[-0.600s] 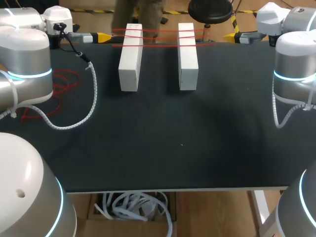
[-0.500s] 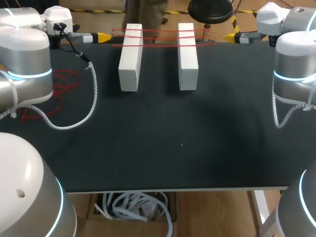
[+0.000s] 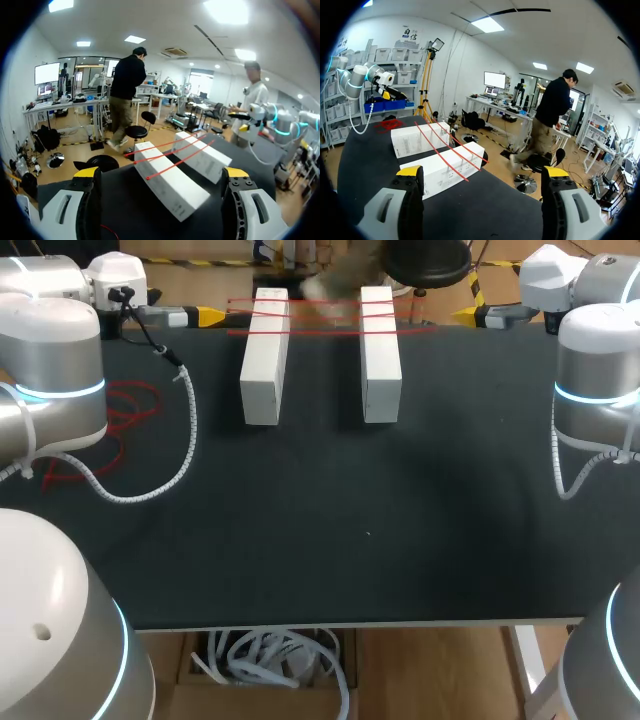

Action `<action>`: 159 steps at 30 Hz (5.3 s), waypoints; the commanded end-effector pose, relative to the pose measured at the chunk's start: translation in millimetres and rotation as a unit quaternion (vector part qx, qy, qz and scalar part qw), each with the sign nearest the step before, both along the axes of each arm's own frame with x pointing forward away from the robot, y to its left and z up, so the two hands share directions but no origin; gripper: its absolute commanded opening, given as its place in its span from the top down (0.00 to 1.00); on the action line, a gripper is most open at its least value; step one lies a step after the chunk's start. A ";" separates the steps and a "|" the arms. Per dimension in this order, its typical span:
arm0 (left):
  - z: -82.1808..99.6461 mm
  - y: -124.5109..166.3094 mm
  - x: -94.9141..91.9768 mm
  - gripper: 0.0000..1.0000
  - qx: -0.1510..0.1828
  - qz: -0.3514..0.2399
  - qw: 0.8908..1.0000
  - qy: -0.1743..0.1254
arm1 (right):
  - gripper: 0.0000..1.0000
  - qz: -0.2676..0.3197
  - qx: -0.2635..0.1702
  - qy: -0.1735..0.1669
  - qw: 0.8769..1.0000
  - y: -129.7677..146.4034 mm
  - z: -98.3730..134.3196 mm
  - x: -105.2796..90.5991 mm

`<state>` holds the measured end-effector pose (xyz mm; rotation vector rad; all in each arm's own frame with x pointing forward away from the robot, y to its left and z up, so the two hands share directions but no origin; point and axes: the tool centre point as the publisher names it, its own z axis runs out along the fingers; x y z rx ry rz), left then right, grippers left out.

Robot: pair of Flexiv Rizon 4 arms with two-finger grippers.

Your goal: Grab the tape and strap the tape.

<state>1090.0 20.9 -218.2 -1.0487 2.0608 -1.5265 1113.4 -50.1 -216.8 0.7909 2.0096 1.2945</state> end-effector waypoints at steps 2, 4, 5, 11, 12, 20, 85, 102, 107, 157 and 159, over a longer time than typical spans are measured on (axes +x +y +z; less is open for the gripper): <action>-8.6 3.2 13.8 0.00 0.006 -0.055 0.998 -0.004 | 0.00 0.000 -0.001 0.001 1.000 0.2 0.5 0.6; -13.7 2.1 16.4 0.00 0.006 -0.103 0.995 -0.007 | 0.00 0.000 -0.001 0.001 1.000 0.2 0.5 0.6; -17.0 1.6 17.9 0.00 0.011 -0.123 0.992 -0.011 | 0.00 0.000 -0.001 0.001 1.000 0.2 0.5 0.6; -33.1 -2.9 22.1 0.00 0.012 -0.194 0.981 -0.013 | 0.00 0.000 -0.001 0.001 1.000 0.2 0.5 0.6; -35.0 -3.9 22.7 0.07 0.011 -0.197 0.980 -0.012 | 0.00 0.000 -0.001 0.001 1.000 0.2 0.5 0.6; -43.2 -11.7 27.4 0.21 0.002 -0.214 0.976 -0.028 | 0.00 0.000 -0.001 0.001 1.000 0.2 0.5 0.6; -92.0 -34.1 68.7 0.73 -0.047 -0.342 0.937 -0.060 | 0.00 0.000 -0.001 0.001 1.000 0.2 0.5 0.6; -105.4 -42.5 65.6 0.74 -0.058 -0.355 0.932 -0.052 | 0.00 0.000 -0.001 0.001 1.000 0.2 0.5 0.6; -107.5 -46.2 67.4 0.73 -0.064 -0.355 0.931 -0.049 | 0.00 0.000 -0.001 0.001 1.000 0.2 0.5 0.6; -103.6 -53.0 71.0 0.78 -0.076 -0.364 0.926 -0.059 | 0.00 0.000 -0.001 0.001 1.000 0.2 0.5 0.6; -103.3 -52.9 70.5 0.82 -0.077 -0.363 0.927 -0.060 | 0.00 0.000 -0.001 0.001 1.000 0.2 0.5 0.6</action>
